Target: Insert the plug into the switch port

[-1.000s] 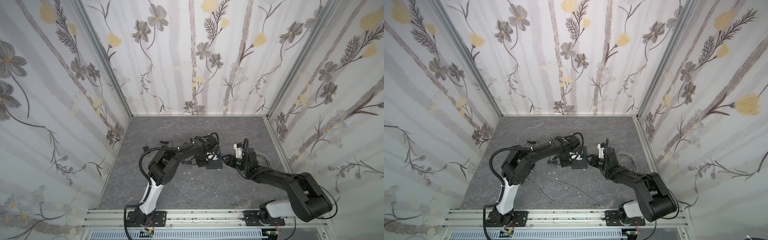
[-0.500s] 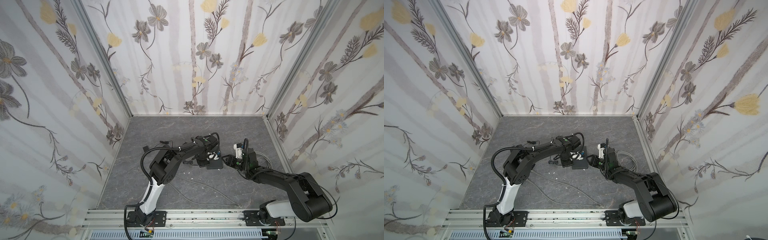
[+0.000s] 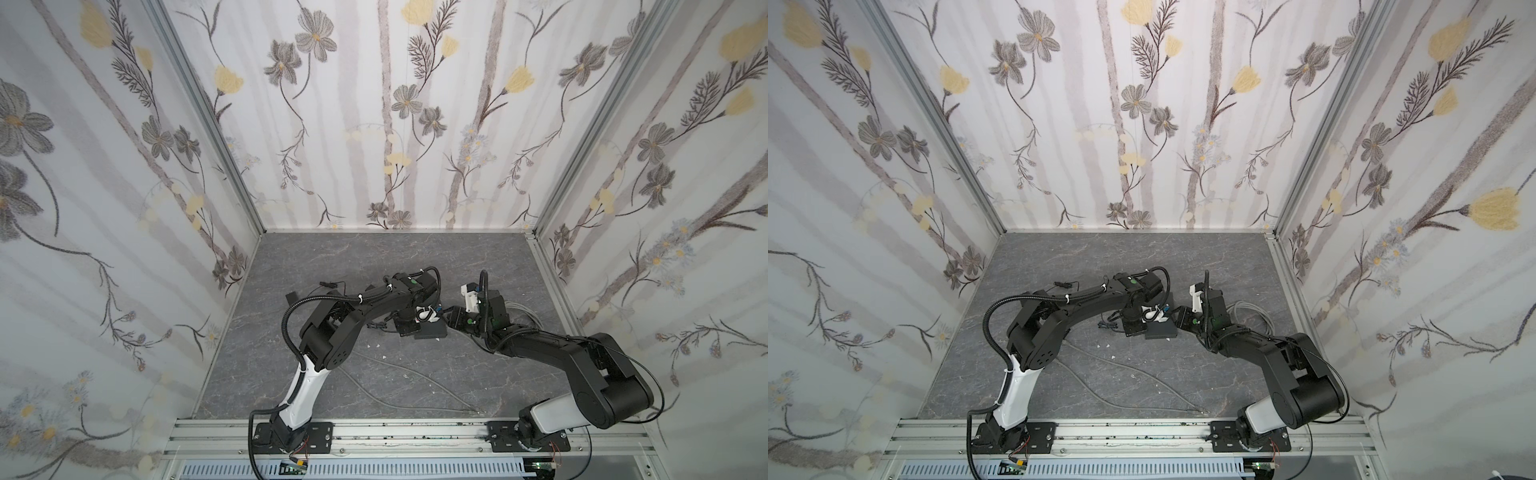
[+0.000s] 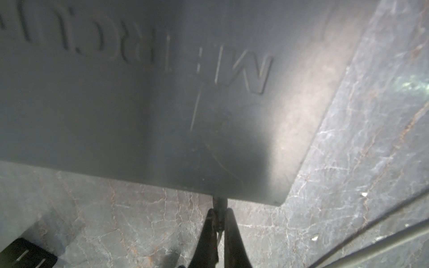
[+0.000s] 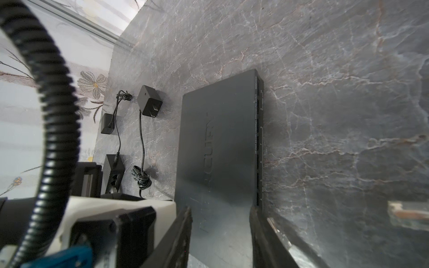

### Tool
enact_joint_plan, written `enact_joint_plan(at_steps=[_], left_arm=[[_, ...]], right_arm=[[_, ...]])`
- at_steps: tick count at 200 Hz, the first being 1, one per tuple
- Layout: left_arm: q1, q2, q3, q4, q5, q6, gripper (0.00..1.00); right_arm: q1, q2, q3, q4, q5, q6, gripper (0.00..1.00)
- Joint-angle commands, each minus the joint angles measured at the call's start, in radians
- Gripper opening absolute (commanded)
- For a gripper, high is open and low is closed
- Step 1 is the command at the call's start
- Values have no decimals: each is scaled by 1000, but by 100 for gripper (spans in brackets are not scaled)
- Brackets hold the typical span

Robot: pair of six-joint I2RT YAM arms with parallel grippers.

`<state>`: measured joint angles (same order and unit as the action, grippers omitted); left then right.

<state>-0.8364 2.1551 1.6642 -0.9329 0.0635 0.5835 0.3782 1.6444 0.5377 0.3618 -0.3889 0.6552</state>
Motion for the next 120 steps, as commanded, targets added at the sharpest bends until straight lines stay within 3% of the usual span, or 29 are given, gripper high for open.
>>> enact_joint_plan(at_steps=[1,120], left_arm=[[-2,-1,6,0,4,2,0],[-3,-23,14,3,56,-9,0]], right_arm=[[12,18,23,-21,24,-23,44],[19,35,34,-29,37,-27,44]])
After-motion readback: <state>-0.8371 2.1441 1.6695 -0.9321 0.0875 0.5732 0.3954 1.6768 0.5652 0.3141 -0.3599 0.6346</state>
